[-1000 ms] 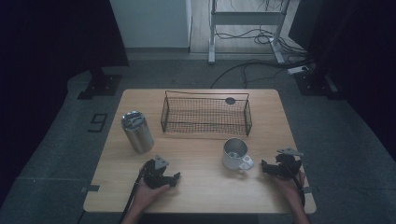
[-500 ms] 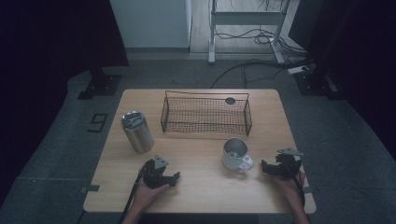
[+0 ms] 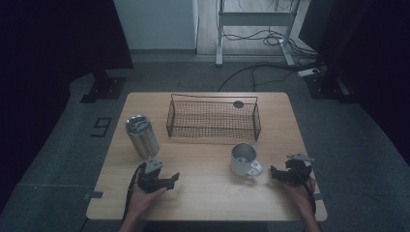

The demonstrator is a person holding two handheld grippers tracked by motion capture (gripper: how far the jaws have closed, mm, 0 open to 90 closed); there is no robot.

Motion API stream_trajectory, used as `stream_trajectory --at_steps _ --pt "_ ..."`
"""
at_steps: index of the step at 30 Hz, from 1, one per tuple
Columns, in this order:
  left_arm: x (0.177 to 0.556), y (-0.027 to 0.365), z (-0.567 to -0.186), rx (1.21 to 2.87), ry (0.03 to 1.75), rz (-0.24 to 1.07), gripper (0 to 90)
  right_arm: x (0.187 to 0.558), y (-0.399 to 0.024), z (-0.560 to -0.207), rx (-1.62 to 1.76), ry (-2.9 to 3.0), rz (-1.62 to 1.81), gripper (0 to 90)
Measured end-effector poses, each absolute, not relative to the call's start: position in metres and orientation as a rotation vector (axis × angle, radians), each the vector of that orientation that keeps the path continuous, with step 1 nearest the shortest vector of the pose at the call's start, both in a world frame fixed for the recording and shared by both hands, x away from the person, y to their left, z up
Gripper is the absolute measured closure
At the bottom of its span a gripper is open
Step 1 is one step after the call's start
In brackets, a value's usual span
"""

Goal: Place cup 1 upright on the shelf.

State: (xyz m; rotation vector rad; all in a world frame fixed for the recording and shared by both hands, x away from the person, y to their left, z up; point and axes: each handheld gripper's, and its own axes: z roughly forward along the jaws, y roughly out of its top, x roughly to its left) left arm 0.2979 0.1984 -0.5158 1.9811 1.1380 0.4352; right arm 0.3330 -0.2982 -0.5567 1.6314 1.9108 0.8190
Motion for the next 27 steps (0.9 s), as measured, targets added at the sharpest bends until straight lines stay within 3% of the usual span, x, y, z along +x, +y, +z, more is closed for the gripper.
stream_trajectory --at_steps 27 --pt "0.29 0.265 -0.473 1.765 1.207 0.536 15.2 0.333 -0.298 -0.557 1.628 1.913 0.822 1.0"
